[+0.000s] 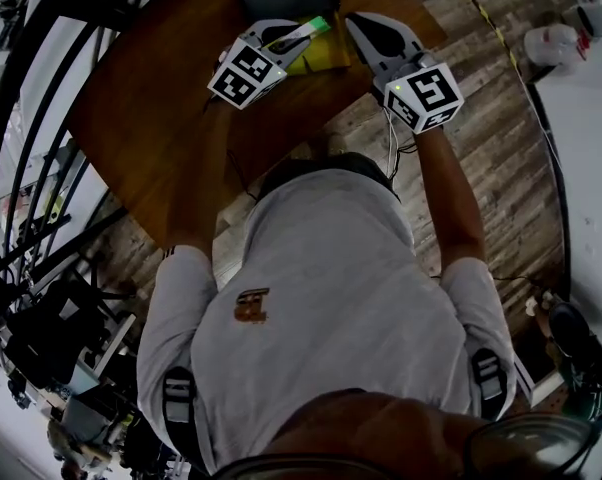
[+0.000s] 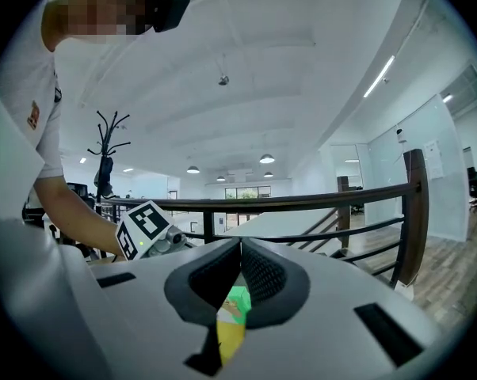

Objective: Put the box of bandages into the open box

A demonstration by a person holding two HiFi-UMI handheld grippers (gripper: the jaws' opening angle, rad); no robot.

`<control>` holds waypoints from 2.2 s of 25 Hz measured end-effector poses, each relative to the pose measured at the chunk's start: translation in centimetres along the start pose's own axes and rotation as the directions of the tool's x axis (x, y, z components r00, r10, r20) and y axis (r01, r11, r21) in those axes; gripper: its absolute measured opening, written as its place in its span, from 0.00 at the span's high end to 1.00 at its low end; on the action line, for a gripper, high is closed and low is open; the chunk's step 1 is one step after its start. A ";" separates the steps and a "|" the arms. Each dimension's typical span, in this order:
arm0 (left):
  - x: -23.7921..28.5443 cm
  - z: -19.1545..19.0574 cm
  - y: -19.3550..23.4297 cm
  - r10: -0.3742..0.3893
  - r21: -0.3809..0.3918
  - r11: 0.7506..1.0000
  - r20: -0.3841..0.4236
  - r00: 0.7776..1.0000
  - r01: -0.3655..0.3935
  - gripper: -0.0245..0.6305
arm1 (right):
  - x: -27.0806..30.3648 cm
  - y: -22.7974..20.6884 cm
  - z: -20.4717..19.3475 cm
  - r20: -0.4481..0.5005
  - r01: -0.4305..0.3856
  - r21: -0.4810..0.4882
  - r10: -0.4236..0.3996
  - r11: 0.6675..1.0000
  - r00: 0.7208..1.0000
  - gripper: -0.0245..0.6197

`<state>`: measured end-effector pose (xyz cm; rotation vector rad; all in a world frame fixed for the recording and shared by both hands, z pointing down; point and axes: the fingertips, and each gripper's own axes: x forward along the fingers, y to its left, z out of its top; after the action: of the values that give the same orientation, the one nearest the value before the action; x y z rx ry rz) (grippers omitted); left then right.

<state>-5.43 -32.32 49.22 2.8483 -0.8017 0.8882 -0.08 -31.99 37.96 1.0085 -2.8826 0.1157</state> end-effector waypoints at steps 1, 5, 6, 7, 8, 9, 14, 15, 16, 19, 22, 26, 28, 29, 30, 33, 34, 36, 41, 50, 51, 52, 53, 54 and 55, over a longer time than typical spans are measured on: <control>0.4 -0.2 0.0 -0.004 0.005 1.000 -0.012 1.000 0.004 0.80 | 0.0 -0.1 -0.1 -0.005 -0.003 0.001 0.003 1.000 1.000 0.91; 2.0 -1.2 0.1 -0.023 0.014 1.000 -0.057 0.998 0.024 0.80 | 0.0 -0.4 -0.9 -0.021 -0.011 0.007 0.012 1.000 1.000 0.91; 2.3 -1.5 0.1 -0.027 0.020 0.999 -0.071 0.997 0.028 0.80 | 0.0 -0.5 -1.1 -0.023 -0.012 0.009 0.012 1.000 1.000 0.91; 2.7 -1.8 0.2 -0.029 0.025 0.999 -0.086 0.996 0.031 0.80 | 0.0 -0.6 -1.3 -0.026 -0.011 0.012 0.012 1.000 1.000 0.91; 3.1 -2.1 0.2 -0.032 0.028 0.999 -0.098 0.995 0.035 0.80 | -0.1 -0.8 -1.5 -0.028 -0.010 0.015 0.010 1.000 1.000 0.91; 3.5 -2.3 0.3 -0.035 0.030 0.999 -0.109 0.993 0.039 0.80 | -0.1 -1.0 -1.7 -0.031 -0.008 0.017 0.009 1.000 0.999 0.91; 4.7 -3.6 0.6 -0.051 0.029 0.998 -0.148 0.988 0.056 0.80 | -0.3 -2.0 -2.3 -0.039 0.004 0.027 -0.003 1.000 0.999 0.91; 5.0 -3.9 0.6 -0.054 0.031 0.998 -0.155 0.987 0.059 0.80 | -0.3 -2.2 -2.4 -0.041 0.007 0.029 -0.005 1.000 0.999 0.91; 5.2 -4.1 0.6 -0.057 0.033 0.997 -0.162 0.985 0.063 0.80 | -0.2 -2.4 -2.5 -0.043 0.008 0.032 -0.007 0.999 0.999 0.91; 5.6 -4.6 0.6 -0.070 0.036 0.996 -0.179 0.981 0.077 0.79 | 0.0 -2.6 -2.6 -0.047 0.011 0.038 -0.010 0.999 0.999 0.91; 5.7 -4.9 0.8 -0.078 0.027 0.996 -0.193 0.978 0.085 0.79 | 0.3 -2.7 -2.6 -0.048 0.012 0.042 -0.010 0.999 0.999 0.91; 6.1 -5.2 1.0 -0.086 0.029 0.995 -0.206 0.975 0.094 0.79 | 0.4 -3.0 -2.7 -0.048 0.013 0.048 -0.011 0.999 0.999 0.91; 6.3 -5.3 1.2 -0.089 0.029 0.995 -0.212 0.973 0.097 0.79 | 0.5 -3.3 -2.9 -0.048 0.014 0.051 -0.012 0.999 0.999 0.91; 6.4 -5.4 1.2 -0.091 0.027 0.995 -0.212 0.973 0.099 0.79 | 0.5 -3.4 -2.9 -0.048 0.015 0.052 -0.012 0.999 0.999 0.91; 6.5 -5.4 1.2 -0.092 0.025 0.995 -0.213 0.973 0.100 0.79 | 0.5 -3.4 -3.0 -0.049 0.015 0.053 -0.013 0.998 0.999 0.91; 6.7 -5.6 1.1 -0.098 0.026 0.994 -0.209 0.973 0.105 0.79 | 0.4 -3.6 -3.1 -0.050 0.017 0.055 -0.014 0.998 0.999 0.91; 6.7 -5.6 1.1 -0.099 0.024 0.994 -0.212 0.972 0.107 0.79 | 0.4 -3.6 -3.1 -0.050 0.017 0.056 -0.014 0.998 0.999 0.91; 6.8 -5.8 1.0 -0.100 0.017 0.994 -0.225 0.969 0.106 0.79 | 0.2 -3.8 -3.2 -0.050 0.018 0.059 -0.015 0.998 0.999 0.91; 7.0 -6.0 1.1 -0.103 -0.003 0.994 -0.233 0.967 0.106 0.79 | 0.1 -4.4 -3.5 -0.050 0.015 0.064 -0.012 0.998 0.999 0.91; 6.7 -5.9 1.3 -0.080 -0.013 0.997 -0.215 0.973 0.079 0.71 | 0.0 -4.2 -3.6 -0.050 0.008 0.067 -0.005 0.998 0.999 0.91; 6.6 -5.9 1.4 -0.074 -0.012 0.997 -0.211 0.975 0.073 0.71 | 0.0 -4.1 -3.6 -0.050 0.007 0.067 -0.004 0.998 0.999 0.91; 6.4 -5.8 1.5 -0.068 -0.011 0.998 -0.206 0.976 0.067 0.70 | 0.0 -4.0 -3.7 -0.049 0.006 0.067 -0.002 0.998 0.999 0.91; 6.3 -5.8 1.5 -0.061 -0.011 0.998 -0.200 0.978 0.060 0.69 | 0.0 -3.9 -3.7 -0.049 0.004 0.068 -0.001 0.998 0.999 0.91; 6.1 -5.6 1.5 -0.054 -0.012 0.999 -0.193 0.980 0.053 0.69 | 0.0 -3.9 -3.7 -0.048 0.003 0.069 0.000 0.998 0.999 0.91; 5.8 -5.4 1.5 -0.049 -0.015 0.999 -0.185 0.981 0.047 0.69 | -0.1 -3.8 -3.7 -0.046 0.001 0.069 0.002 0.998 0.999 0.91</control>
<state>-4.86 -35.28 56.72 2.7109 -0.7108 1.1184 2.60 -34.54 41.83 1.0027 -2.8549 0.2369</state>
